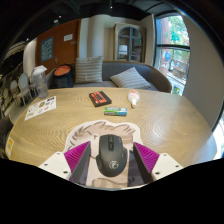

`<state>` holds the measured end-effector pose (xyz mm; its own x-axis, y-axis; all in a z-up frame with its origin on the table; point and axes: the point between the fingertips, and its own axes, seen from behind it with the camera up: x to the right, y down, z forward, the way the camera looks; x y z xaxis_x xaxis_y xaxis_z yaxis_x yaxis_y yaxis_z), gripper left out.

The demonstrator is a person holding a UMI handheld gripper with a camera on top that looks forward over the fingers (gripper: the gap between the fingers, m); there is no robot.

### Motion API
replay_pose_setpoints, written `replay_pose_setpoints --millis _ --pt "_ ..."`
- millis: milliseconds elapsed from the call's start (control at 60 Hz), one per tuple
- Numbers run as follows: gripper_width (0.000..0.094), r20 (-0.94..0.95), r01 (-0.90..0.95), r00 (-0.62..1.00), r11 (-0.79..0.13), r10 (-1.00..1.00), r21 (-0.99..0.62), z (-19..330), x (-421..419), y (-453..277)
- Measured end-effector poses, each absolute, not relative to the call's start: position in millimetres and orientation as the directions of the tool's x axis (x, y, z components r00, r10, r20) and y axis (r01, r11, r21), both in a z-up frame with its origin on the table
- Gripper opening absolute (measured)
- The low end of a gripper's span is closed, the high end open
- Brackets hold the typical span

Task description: Arrange mouse

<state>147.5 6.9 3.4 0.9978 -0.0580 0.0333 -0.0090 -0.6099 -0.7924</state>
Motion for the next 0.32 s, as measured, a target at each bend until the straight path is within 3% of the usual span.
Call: replay_pose_setpoints --millis 33,117,317 --pt "0.0832 0.021 -0.011 0.999 -0.589 -0.047 -0.808 12 148 3" --pt "0.0871 -0.029 -0.045 0.999 -0.554 -0.037 -0.831 34 150 -23" --pt "0.0862 -0.111 -0.086 0.993 -0.437 0.030 -0.895 80 159 -115"
